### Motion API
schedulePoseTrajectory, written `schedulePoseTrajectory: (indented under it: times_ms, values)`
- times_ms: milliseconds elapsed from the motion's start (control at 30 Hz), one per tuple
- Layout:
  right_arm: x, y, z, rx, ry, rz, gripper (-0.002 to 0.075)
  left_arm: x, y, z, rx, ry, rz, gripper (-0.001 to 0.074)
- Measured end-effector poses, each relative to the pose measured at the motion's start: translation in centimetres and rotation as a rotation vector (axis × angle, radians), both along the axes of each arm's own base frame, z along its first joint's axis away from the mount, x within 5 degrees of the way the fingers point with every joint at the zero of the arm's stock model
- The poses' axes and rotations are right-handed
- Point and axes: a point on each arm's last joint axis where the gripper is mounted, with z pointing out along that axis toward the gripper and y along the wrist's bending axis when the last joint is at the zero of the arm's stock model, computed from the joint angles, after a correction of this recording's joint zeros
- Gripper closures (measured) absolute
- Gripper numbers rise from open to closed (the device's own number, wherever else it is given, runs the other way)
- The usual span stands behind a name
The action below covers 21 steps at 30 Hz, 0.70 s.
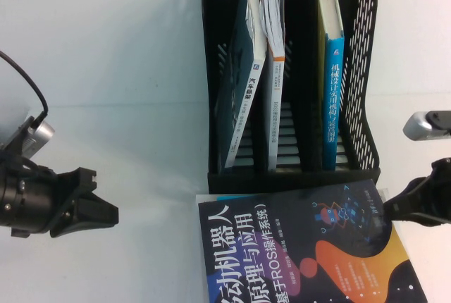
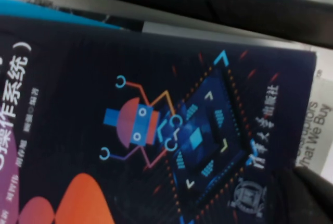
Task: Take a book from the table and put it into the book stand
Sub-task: Push book with right arm
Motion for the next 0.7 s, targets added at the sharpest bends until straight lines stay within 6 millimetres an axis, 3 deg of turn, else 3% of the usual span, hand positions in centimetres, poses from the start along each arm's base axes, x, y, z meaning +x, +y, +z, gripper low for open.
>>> schedulePoseTrajectory:
  times_ms: [500,700]
  values:
    - [0.7,-0.5,0.0,-0.052,-0.074,-0.025,0.0729,-0.4,0.2,-0.3,0.03,0.052,-0.006,0.0738]
    - [1.1,-0.1,-2.2,-0.036,0.029,-0.011,0.0729,-0.4,0.2,-0.4,0.04,0.053,-0.012,0.0738]
